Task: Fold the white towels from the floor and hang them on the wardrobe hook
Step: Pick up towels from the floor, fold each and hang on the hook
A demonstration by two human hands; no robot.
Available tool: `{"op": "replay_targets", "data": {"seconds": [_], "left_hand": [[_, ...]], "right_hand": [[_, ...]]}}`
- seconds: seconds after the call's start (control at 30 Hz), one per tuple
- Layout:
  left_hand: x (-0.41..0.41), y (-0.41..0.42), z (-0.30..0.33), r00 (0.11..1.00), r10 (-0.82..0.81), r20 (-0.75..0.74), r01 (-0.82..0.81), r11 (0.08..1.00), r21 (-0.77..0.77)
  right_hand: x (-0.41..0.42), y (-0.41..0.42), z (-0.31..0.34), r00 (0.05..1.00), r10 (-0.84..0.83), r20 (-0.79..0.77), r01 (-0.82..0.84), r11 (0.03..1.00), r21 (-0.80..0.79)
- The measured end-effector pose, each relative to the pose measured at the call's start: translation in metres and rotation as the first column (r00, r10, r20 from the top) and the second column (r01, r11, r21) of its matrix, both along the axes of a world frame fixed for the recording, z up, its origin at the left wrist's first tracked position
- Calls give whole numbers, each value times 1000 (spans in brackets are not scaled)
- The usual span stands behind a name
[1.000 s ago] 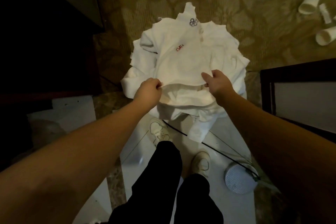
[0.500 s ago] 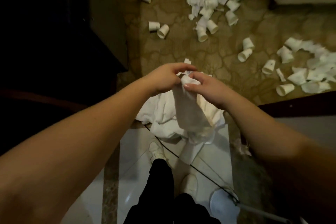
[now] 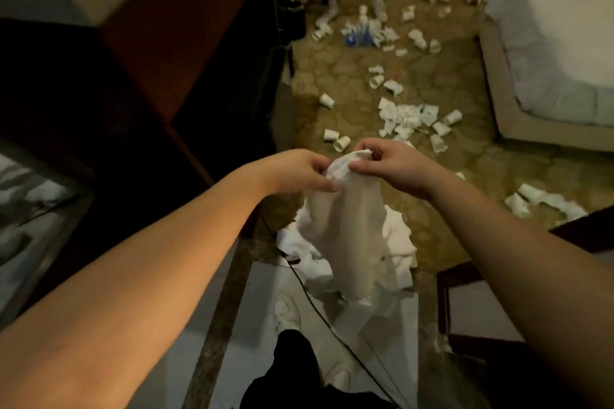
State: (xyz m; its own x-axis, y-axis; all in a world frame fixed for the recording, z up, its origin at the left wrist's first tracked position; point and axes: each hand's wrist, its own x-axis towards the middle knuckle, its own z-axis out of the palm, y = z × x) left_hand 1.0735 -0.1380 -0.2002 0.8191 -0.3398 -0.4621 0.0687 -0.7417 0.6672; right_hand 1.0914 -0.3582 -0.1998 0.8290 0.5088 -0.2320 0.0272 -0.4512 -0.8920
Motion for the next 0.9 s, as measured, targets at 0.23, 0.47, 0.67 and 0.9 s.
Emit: {"op": "replay_targets", "data": {"seconds": [0.23,0.47,0.67,0.9], "left_hand": [[-112,65,73,983,159,94,-172,975,144],[-244,122,124,935,285,211,-326,926,192],[-401,157,157,875,394,281,-444,884,143],[-596,196,185,791,486,372,-595,751,285]], "right_hand": [[-57,40,96,991,73,109,-83,993,90],[-156,89,152,939,97,330,-122,991,55],[-278,141,173,880,108,463,-158,985,71],[-430,188,197,844,187,502,-272,957,101]]}}
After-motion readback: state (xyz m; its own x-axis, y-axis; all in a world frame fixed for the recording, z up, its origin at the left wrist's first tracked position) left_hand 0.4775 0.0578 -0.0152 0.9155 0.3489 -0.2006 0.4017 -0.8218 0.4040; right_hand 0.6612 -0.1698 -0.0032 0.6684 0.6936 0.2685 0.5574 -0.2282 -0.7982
